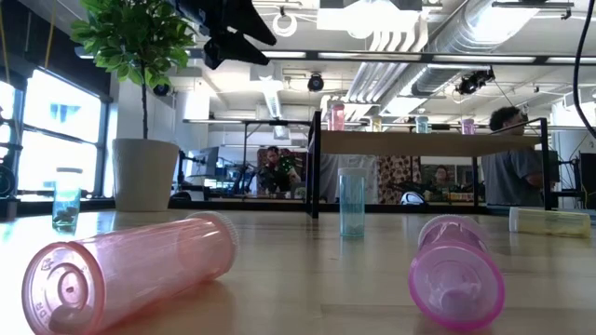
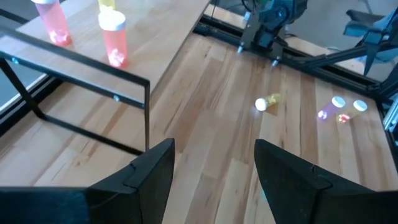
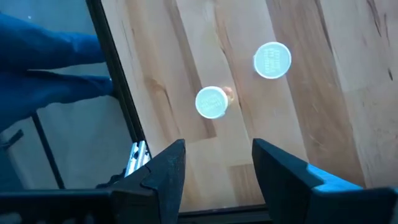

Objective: Pick and place medicine bottles onto shelf by color
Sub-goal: Put the bottom yellow pill bottle on the shelf aligned with the other yellow pill bottle

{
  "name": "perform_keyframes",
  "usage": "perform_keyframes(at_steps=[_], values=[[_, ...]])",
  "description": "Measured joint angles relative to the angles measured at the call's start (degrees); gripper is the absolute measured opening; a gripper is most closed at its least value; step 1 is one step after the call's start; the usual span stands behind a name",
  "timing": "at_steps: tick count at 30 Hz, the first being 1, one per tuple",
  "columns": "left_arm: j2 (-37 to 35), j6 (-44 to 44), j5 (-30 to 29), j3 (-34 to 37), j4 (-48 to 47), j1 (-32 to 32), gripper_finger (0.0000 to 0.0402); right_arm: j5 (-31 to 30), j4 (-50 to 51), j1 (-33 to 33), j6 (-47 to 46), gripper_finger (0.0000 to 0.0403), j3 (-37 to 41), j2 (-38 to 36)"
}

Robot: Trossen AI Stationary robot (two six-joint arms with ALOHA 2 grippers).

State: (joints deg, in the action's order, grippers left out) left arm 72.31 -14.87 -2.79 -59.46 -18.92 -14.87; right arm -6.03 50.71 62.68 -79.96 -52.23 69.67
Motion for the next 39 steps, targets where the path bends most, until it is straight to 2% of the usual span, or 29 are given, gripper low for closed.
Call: perform_keyframes(at_steps=[5, 13, 23, 39], values=[[-0.02, 0.00, 0.00, 0.00, -1.33, 0.00, 0.0212, -1.91, -0.50, 0.11, 0.30, 0.0177, 0.26, 0.37], [0.00, 0.02, -0.69, 0.00, -1.36, -0.02, 0.0212, -0.84, -3.79, 0.11, 2.89, 0.0177, 0.26, 5.40], [-0.01, -0.02, -2.05, 0.00, -1.33, -0.02, 0.0211, -1.29, -5.30, 0.11, 2.14, 0.0177, 0.26, 11.19], [-0.02, -0.09, -2.80, 0.00, -1.33, -0.03, 0.0212, -3.44, -9.47, -0.05, 1.79, 0.0177, 0.28, 16.09]])
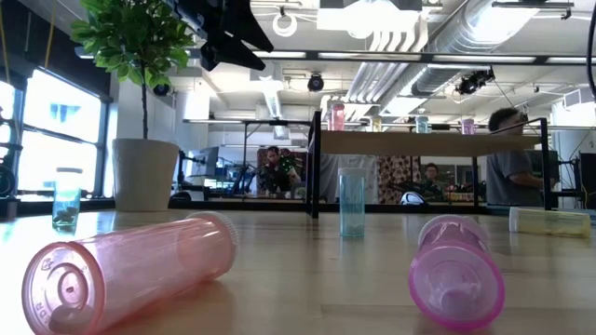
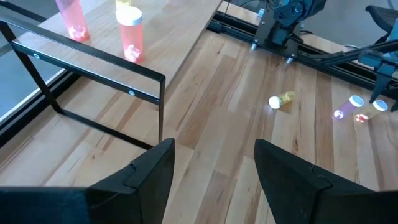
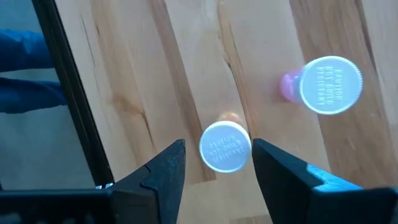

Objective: Pick and place medicine bottles onto shelf by color
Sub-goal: Put the bottom yellow pill bottle on the shelf aligned with the other yellow pill bottle

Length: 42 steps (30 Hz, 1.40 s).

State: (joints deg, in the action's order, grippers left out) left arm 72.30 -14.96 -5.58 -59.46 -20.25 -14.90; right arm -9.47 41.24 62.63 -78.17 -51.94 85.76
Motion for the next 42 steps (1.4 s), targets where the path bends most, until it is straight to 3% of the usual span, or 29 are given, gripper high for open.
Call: perform_keyframes(at_steps=[14, 34, 42], values=[[0.02, 0.02, 0.02, 0.00, -0.02, -0.02, 0.0212, -0.94, -1.15, -0.90, -0.39, 0.0174, 0.00, 0.94], [0.02, 0.08, 0.02, 0.00, -0.04, -0.02, 0.0212, 0.06, -0.37, -0.90, -0.44, 0.0115, 0.00, 0.94], [0.02, 0.09, 0.02, 0.00, -0.04, -0.02, 0.0212, 0.53, -0.40, -0.90, -0.46, 0.0110, 0.00, 0.94]])
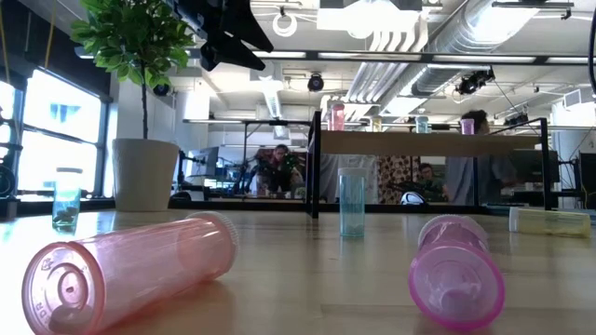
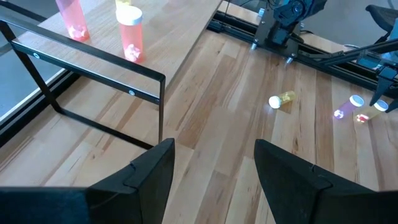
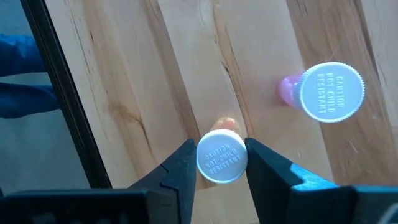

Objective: Pick and place medicine bottles onto shelf by color
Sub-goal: Put the bottom yellow pill bottle on the shelf aligned with the other yellow pill bottle

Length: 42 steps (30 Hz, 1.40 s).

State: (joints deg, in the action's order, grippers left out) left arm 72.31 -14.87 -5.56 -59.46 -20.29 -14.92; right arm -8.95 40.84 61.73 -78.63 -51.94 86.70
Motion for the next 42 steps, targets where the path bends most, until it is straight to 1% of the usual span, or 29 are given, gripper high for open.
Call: perform_keyframes(at_steps=[6, 11, 20, 24, 30, 36, 39, 42], values=[[-0.02, 0.00, 0.00, 0.02, 0.00, 0.02, 0.0211, 0.82, -0.57, 0.00, -1.41, 0.0109, -0.04, 0.00], [0.00, 0.00, 0.00, 0.00, 0.00, 0.02, 0.0211, 1.56, -3.63, -0.57, -2.43, 0.0108, -0.04, 0.00], [0.00, 0.04, -0.93, 0.02, 0.00, -0.03, 0.0211, 3.43, -12.21, -5.76, -2.38, 0.0108, -0.04, 0.00], [0.00, 0.29, -1.57, 0.02, 0.00, -0.07, 0.0212, 3.43, -14.79, -9.01, -2.30, 0.0108, -0.41, -0.02], [0.00, 0.94, -1.29, 0.02, -0.07, -0.61, 0.0212, 3.17, -13.61, -15.22, 1.53, 0.0108, -4.53, -0.04], [0.00, 1.10, 2.22, 0.02, -0.09, -3.18, 0.0212, 2.96, -11.24, -22.87, 7.20, 0.0108, -8.00, -0.09], [0.00, 3.40, 4.45, 0.02, -0.94, -4.47, 0.0211, 2.13, -9.56, -26.92, 10.64, 0.0108, -9.54, -0.09], [0.00, 5.45, 5.08, 0.02, -2.27, -5.53, 0.0211, 1.00, -7.75, -30.71, 14.08, 0.0108, -11.22, -0.09]])
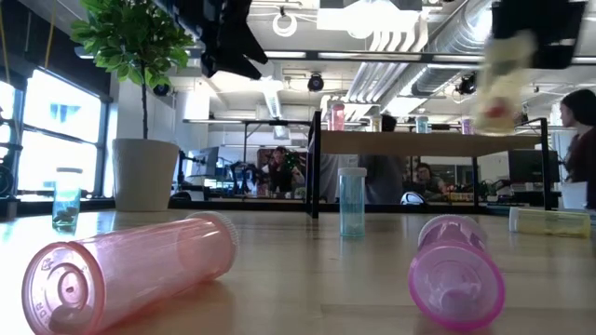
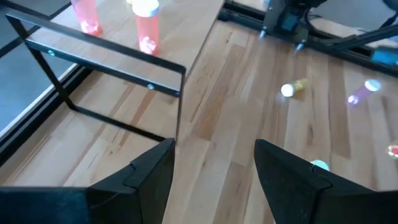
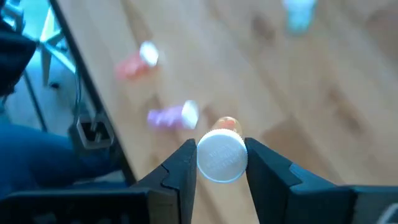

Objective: Pick and place medicine bottles onto shelf by color
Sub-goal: Put the bottom yellow pill bottle on the shelf aligned with the other yellow pill bottle

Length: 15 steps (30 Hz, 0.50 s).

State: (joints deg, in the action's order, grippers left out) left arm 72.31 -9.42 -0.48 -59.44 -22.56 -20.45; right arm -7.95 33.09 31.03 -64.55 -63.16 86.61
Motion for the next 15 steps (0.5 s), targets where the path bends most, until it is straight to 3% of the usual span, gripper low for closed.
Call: perform_keyframes(at_steps=[15], values=[[0.00, 2.15, 0.08, 0.00, -0.42, -0.66, 0.0211, -4.03, 11.49, -14.82, 17.01, 0.0108, -9.43, -0.02]])
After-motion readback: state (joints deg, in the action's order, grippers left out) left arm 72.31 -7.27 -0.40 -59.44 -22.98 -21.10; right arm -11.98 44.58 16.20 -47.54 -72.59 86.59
